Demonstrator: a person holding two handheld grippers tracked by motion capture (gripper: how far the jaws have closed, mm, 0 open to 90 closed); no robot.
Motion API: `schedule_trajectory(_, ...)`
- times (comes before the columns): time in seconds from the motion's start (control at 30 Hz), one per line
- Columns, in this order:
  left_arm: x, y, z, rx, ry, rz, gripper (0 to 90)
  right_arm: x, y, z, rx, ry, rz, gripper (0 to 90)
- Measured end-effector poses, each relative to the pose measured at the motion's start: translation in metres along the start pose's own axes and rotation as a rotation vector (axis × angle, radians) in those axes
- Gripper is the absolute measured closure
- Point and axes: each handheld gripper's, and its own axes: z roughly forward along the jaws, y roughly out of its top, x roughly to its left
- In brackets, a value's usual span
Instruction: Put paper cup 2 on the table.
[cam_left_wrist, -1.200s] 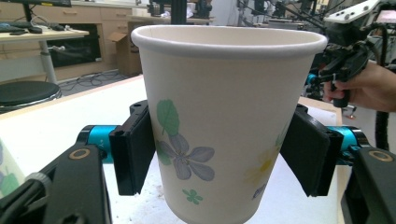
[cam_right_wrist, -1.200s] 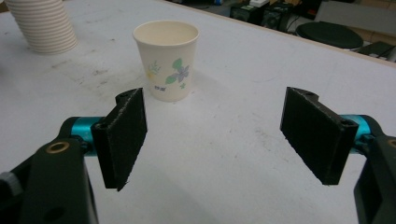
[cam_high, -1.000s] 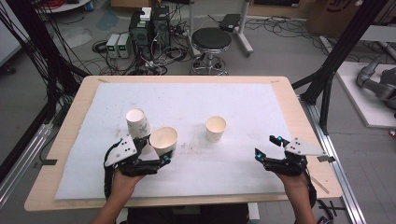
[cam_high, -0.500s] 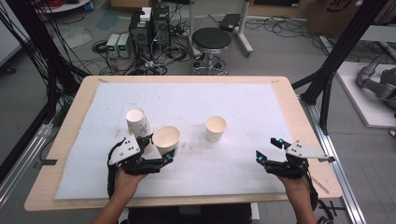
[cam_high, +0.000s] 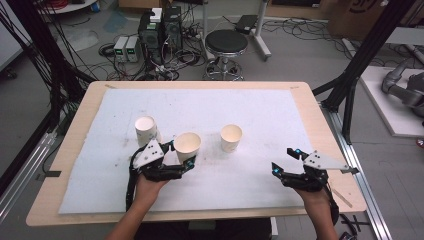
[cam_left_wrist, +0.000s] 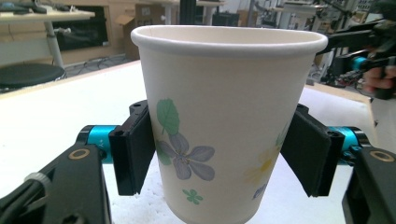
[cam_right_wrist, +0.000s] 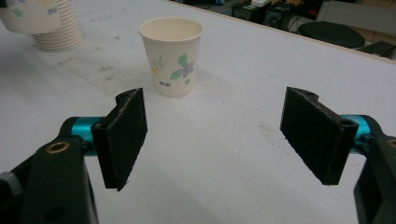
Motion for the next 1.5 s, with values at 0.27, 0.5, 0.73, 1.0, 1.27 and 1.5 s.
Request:
schedule_trajectory(0.27, 0.010, 0.003, 0.036, 0.028, 0.045, -0.013, 30.9, -0.002, -0.001, 0.001, 0.002, 0.009, 0.004, 23.7)
schedule_trajectory(0.5, 0.017, -0.005, 0.058, 0.112, 0.146, -0.025, 31.2, -0.004, -0.002, -0.001, -0.005, 0.010, 0.009, 23.7)
schedule_trajectory(0.73, 0.023, -0.013, 0.073, 0.198, 0.183, -0.039, 31.6, -0.004, -0.002, 0.000, -0.003, 0.017, 0.010, 23.7)
schedule_trajectory(1.0, 0.020, -0.016, 0.080, 0.275, 0.203, -0.011, 31.8, -0.003, -0.002, 0.000, -0.006, 0.023, 0.010, 23.7)
schedule_trajectory(1.27, 0.015, -0.015, 0.073, 0.326, 0.224, 0.005, 31.9, -0.003, -0.002, 0.000, -0.003, 0.026, 0.011, 23.7)
schedule_trajectory(1.5, 0.014, -0.018, 0.069, 0.321, 0.216, 0.015, 29.7, -0.002, -0.001, 0.000, -0.007, 0.025, 0.002, 23.7)
